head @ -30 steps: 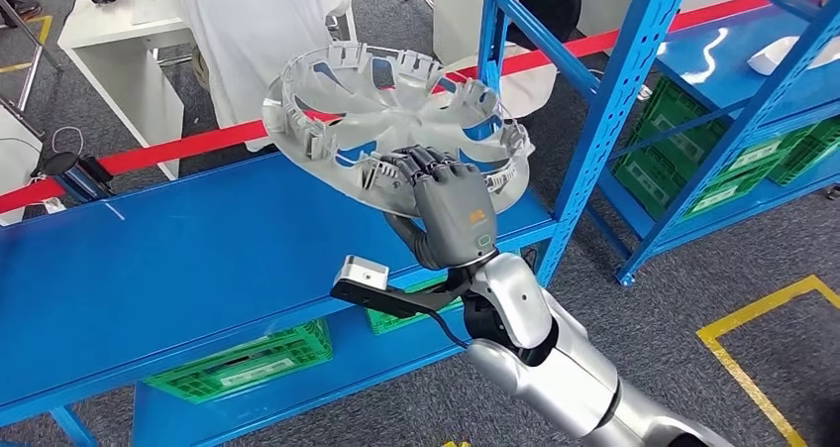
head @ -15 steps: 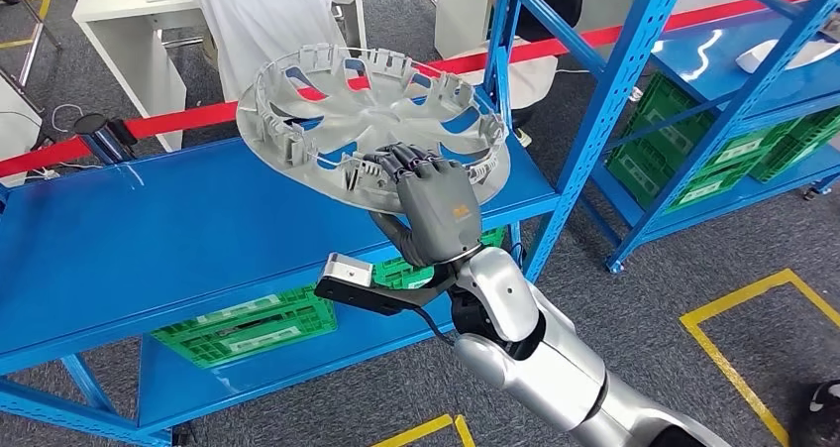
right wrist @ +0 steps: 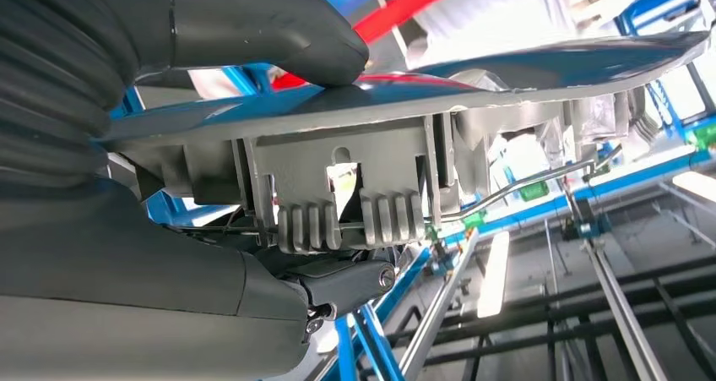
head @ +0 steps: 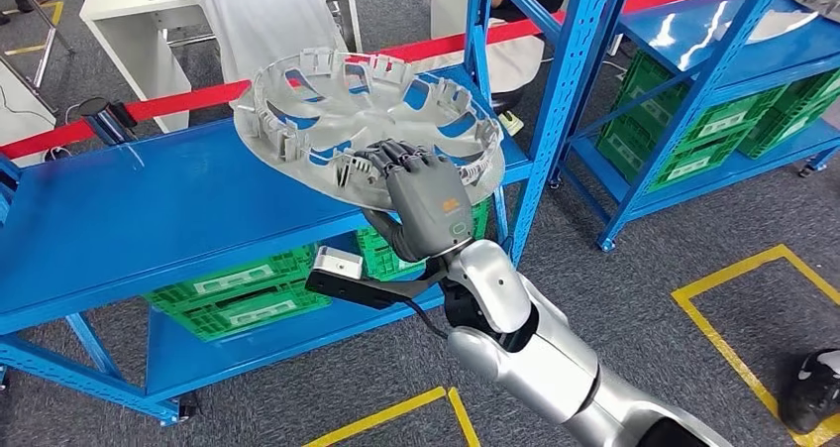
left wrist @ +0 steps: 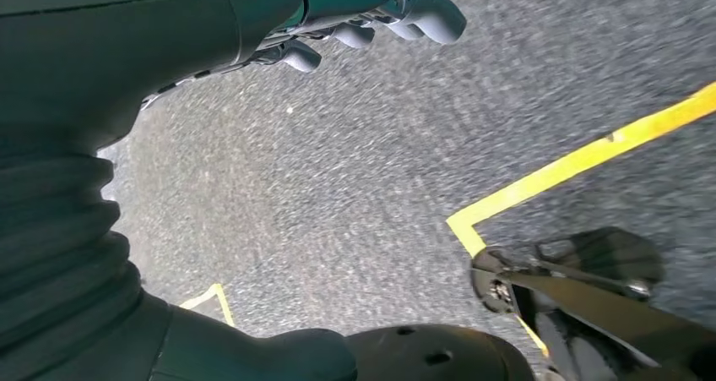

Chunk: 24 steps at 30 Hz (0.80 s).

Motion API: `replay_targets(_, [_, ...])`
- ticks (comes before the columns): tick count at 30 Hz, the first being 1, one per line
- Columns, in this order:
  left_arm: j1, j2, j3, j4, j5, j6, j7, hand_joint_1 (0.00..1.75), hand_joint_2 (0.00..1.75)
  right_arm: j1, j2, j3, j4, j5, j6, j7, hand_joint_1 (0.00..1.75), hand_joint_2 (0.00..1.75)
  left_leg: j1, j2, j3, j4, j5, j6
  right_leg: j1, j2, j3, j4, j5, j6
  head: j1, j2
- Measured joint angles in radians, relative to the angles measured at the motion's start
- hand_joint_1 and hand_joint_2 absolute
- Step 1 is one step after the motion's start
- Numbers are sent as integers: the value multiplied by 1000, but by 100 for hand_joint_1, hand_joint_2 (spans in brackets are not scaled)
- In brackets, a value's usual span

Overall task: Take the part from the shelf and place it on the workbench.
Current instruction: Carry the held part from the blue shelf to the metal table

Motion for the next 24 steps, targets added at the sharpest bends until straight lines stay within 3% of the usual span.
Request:
replay_targets(1, [-1,0,0,0,0,1,0,0,175,0,0,1,2,-1,0,0,175,175,3,0,50,-57,19,-1,-1,0,-14,3,10,5,0,0])
replay_targets(3, [-5,-1,0,0,0,2,-2,0,175,-2,2,2,5,-1,0,1,175,175,2,-3,152,-198,7,6,0,0,-34,8,29,17,1,0])
replay_targets(5, [-7,-3,1,0,0,3,-2,0,175,-4,4,4,6,-1,0,2,175,175,-5,-7,187,-269,-15,26,0,-1,-40,4,50,30,2,0])
replay_targets(7, [-6,-4,1,0,-1,5,0,0,175,-5,5,7,7,-1,2,4,175,175,-7,-5,171,-273,3,50,-4,1,-45,0,61,43,2,0])
replay_targets(8, [-5,-4,1,0,-1,6,2,0,175,-5,5,8,7,0,3,5,175,175,-8,-2,163,-274,14,60,-6,2,-52,10,42,48,2,0])
replay_targets(10, [-4,-5,2,0,-1,8,4,0,175,-10,5,8,7,0,9,7,175,175,-8,3,139,-275,40,75,-6,4,-79,92,-54,53,3,0])
replay_targets(11, [-5,-5,2,0,-1,8,5,0,175,-12,5,9,8,-1,14,7,175,175,-9,3,123,-274,53,78,-5,4,-95,157,-107,55,4,0])
replay_targets(12, [-6,-6,2,0,1,9,5,0,175,-15,5,10,9,-4,19,5,175,175,-11,3,105,-272,67,81,-4,4,-106,222,-142,55,4,0])
replay_targets(13, [-6,-7,3,0,4,11,5,0,175,-17,5,11,12,-8,25,2,175,175,-14,3,87,-271,79,82,-2,4,-107,268,-151,53,4,0])
replay_targets(14, [-6,-9,4,0,10,14,5,0,175,-19,6,12,15,-13,30,-2,175,175,-16,3,69,-268,91,82,1,4,-94,287,-138,50,4,0])
replay_targets(15, [-6,-11,7,0,15,16,5,0,175,-22,6,14,19,-17,33,-5,175,175,-18,4,52,-264,101,82,4,4,-63,270,-111,44,4,0])
replay_targets(16, [-7,-13,9,0,19,19,5,0,175,-26,8,15,22,-20,36,-7,175,175,-20,4,36,-260,111,81,8,4,-15,219,-88,37,4,0])
replay_targets(18, [-8,-19,13,0,23,22,5,0,175,-34,14,17,27,-23,38,-9,175,175,-24,3,14,-254,130,75,18,4,92,77,-95,20,3,0])
replay_targets(19, [-9,-21,15,0,25,23,5,0,175,-38,18,18,29,-25,39,-11,175,175,-24,3,10,-254,139,71,22,4,126,23,-108,15,4,0])
replay_targets(20, [-10,-23,16,0,27,24,5,0,175,-42,20,19,31,-28,40,-15,175,175,-24,3,7,-256,149,65,25,5,139,-5,-119,11,4,0])
replay_targets(22, [-9,-24,19,0,29,27,11,0,175,-52,26,21,38,-34,43,-20,175,175,-22,2,4,-262,164,53,22,4,128,-17,-102,4,6,0])
replay_targets(23, [-9,-24,21,0,29,28,15,0,175,-58,29,22,41,-36,45,-22,175,175,-22,2,-3,-255,151,47,19,2,117,-19,-90,-3,6,0])
replay_targets(24, [-9,-25,23,0,28,28,19,0,175,-62,34,23,44,-38,46,-21,175,175,-21,1,-14,-233,118,42,15,1,105,-22,-77,-9,5,0])
